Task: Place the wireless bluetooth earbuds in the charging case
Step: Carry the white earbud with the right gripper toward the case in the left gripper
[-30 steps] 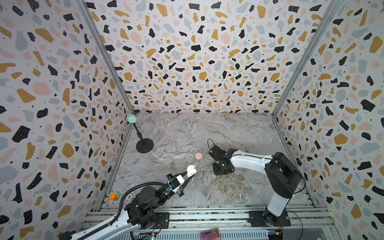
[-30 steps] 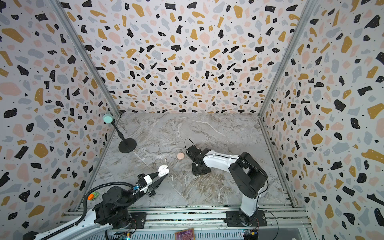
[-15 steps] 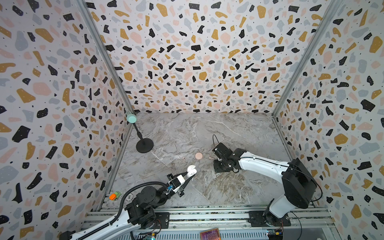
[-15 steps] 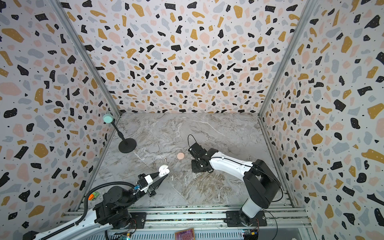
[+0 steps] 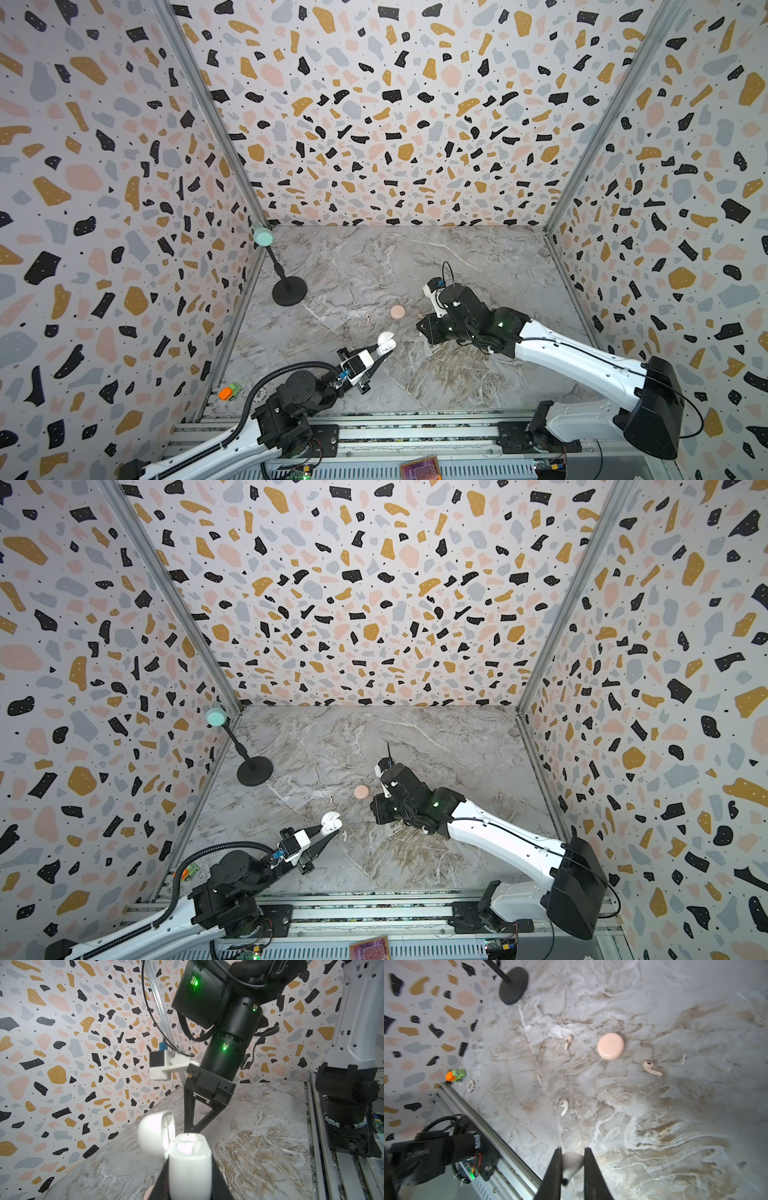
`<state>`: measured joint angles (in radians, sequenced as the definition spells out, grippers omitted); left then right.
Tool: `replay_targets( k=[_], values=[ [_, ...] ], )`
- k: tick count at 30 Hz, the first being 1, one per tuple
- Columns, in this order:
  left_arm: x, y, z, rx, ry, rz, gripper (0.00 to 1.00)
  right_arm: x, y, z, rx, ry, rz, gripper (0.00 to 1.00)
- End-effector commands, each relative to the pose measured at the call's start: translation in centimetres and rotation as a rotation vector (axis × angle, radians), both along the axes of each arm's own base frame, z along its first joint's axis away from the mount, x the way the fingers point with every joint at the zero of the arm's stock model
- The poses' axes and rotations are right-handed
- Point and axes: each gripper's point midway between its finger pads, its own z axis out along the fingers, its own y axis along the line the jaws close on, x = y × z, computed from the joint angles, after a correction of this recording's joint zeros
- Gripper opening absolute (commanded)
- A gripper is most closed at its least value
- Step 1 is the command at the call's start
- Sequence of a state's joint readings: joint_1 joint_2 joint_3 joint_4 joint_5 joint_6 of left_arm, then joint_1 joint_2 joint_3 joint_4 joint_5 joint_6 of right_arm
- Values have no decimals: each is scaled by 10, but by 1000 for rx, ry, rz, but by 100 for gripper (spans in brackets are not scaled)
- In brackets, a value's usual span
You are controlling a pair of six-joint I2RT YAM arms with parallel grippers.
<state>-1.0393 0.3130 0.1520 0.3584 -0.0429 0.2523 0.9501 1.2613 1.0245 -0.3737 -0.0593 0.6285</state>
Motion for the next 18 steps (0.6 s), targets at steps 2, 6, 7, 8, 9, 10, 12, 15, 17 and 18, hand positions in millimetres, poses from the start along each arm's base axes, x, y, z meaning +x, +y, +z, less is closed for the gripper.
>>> replay_targets(
  k=[2, 6, 7, 8, 9, 10, 12, 15, 17, 18],
  values=[
    [-3, -1, 7, -21, -26, -11, 0, -13, 11, 43, 109, -115, 61, 0],
    [-3, -2, 5, -18, -23, -13, 0, -27, 19, 68, 177, -180, 103, 0],
    [-3, -2, 5, -15, -20, -16, 0, -30, 21, 73, 190, -196, 111, 0],
    [-3, -3, 5, -15, -20, -18, 0, -32, 22, 78, 202, -212, 116, 0],
    [-3, -3, 5, -15, -19, -20, 0, -35, 23, 82, 212, -226, 119, 0],
    [-3, -3, 5, -15, -17, -20, 0, -37, 24, 86, 225, -241, 125, 0],
    [-2, -2, 6, -25, -11, -15, 0, -42, 26, 94, 245, -267, 131, 0],
    [-1, 0, 8, -47, 6, -4, 0, -50, 28, 105, 284, -303, 139, 0],
    [0, -1, 8, -53, 18, -6, 0, -55, 30, 111, 315, -323, 146, 0],
    [0, -1, 9, -61, 25, -7, 0, -56, 30, 113, 326, -331, 144, 0]
  ],
)
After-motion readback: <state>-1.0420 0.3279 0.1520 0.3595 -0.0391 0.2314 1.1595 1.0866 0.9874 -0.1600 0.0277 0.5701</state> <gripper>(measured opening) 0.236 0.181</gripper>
